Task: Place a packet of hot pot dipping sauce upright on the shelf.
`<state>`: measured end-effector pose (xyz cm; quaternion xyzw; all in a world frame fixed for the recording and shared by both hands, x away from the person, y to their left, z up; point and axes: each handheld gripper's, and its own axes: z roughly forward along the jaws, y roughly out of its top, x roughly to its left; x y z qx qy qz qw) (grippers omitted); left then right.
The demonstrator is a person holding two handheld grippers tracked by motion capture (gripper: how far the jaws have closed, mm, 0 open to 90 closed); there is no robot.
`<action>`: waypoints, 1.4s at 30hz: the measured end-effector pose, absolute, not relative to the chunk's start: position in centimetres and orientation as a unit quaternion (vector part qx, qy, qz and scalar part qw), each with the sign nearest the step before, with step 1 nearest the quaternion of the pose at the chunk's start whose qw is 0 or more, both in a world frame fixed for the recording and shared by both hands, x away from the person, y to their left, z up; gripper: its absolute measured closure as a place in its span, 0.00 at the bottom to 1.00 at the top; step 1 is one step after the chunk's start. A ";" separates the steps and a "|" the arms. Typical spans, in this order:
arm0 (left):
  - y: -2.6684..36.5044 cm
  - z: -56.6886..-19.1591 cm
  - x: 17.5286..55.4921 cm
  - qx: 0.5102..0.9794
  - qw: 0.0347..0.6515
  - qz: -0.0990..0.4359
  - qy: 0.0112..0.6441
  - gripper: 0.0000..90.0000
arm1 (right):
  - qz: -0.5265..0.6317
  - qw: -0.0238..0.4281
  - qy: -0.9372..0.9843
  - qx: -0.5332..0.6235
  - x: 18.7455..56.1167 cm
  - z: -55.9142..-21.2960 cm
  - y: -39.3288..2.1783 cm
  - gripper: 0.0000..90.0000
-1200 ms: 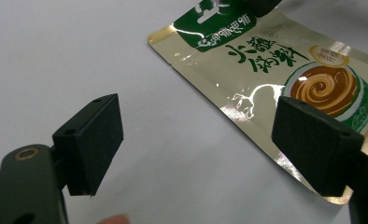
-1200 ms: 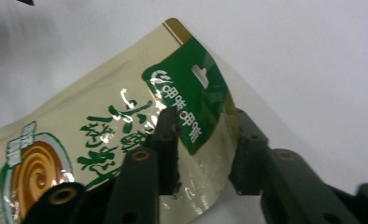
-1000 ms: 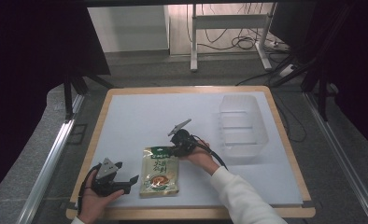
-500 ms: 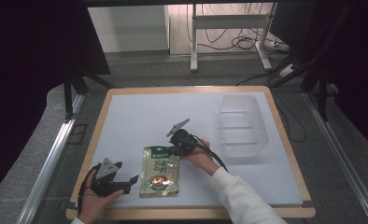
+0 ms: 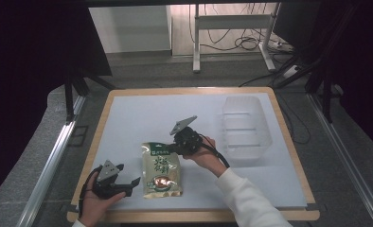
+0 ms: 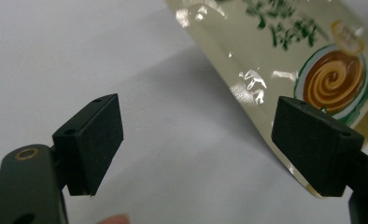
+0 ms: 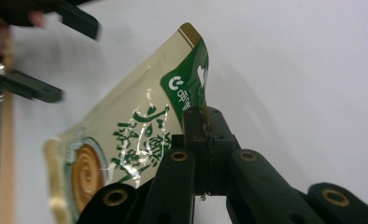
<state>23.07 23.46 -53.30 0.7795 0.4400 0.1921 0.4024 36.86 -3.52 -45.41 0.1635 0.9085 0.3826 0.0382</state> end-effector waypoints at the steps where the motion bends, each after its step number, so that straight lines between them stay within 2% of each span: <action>1: 23.5 -53.3 23.1 0.779 0.402 0.192 0.440 0.19 | 0.392 0.041 0.906 0.157 36.7 -44.8 -3.7 0.99; 7: 23.5 -53.3 23.1 0.780 0.402 0.193 0.439 0.19 | 0.428 0.067 0.891 0.133 35.4 -41.6 -4.8 0.99; 14: 23.5 -53.3 23.1 0.781 0.400 0.193 0.439 0.19 | 0.447 0.092 0.883 0.110 34.2 -39.4 -5.5 0.99; 42: 23.3 -53.5 23.2 0.782 0.398 0.192 0.439 0.19 | 0.479 0.137 0.859 0.117 33.8 -36.7 -7.7 0.99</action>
